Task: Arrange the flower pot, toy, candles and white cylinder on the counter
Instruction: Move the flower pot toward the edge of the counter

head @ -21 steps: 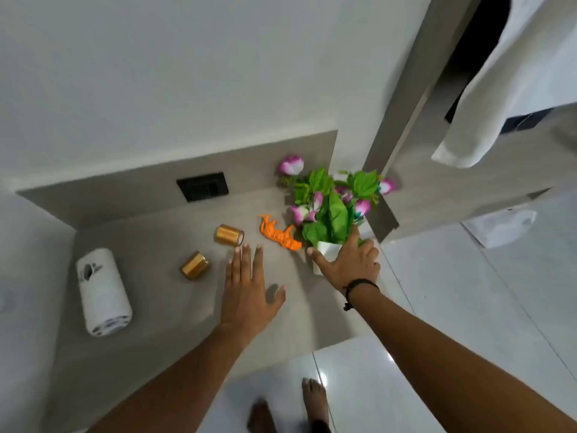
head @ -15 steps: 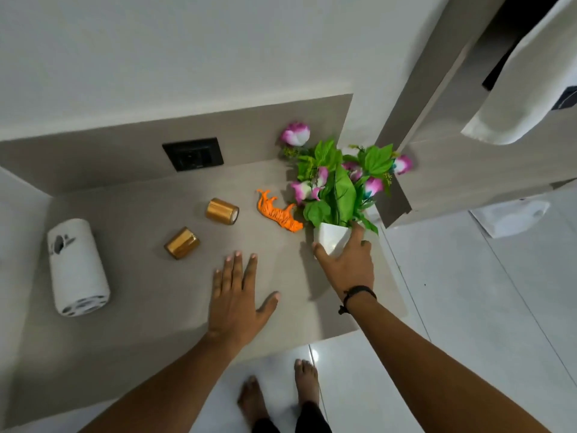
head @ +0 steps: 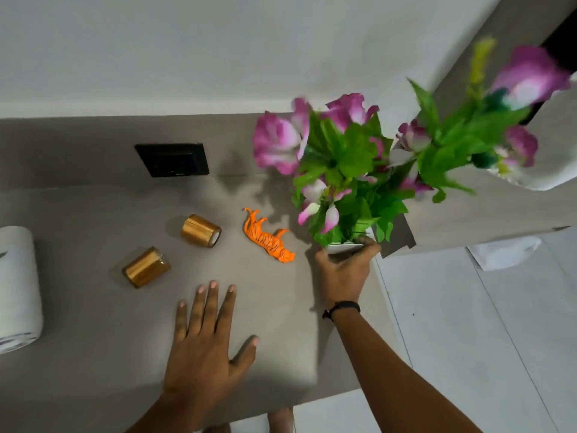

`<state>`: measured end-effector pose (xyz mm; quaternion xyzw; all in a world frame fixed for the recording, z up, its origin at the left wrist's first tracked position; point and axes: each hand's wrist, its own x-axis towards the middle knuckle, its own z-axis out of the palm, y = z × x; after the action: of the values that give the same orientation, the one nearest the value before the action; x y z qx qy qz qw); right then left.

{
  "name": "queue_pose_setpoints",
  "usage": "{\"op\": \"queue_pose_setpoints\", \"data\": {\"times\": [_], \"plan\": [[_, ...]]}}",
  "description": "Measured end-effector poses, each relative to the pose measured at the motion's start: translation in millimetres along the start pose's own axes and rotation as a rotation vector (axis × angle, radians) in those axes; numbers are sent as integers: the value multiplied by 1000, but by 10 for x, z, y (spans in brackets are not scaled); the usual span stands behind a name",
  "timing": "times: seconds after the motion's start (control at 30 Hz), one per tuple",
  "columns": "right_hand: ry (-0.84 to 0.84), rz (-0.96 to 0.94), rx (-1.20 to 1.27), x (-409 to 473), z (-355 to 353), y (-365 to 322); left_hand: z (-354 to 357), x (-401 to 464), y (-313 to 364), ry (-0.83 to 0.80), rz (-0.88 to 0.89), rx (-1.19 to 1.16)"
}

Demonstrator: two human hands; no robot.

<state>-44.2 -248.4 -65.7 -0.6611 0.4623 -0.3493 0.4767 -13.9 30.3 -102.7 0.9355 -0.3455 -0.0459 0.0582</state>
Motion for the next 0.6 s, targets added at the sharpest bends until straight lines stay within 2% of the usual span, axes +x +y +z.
{"op": "queue_pose_setpoints", "data": {"times": [0.4, 0.6], "plan": [[-62, -104, -1, 706, 503, -57, -35, 19, 42, 61, -16, -15], [-79, -170, -20, 539, 412, -63, -81, 11, 32, 2, -10, -9]]}}
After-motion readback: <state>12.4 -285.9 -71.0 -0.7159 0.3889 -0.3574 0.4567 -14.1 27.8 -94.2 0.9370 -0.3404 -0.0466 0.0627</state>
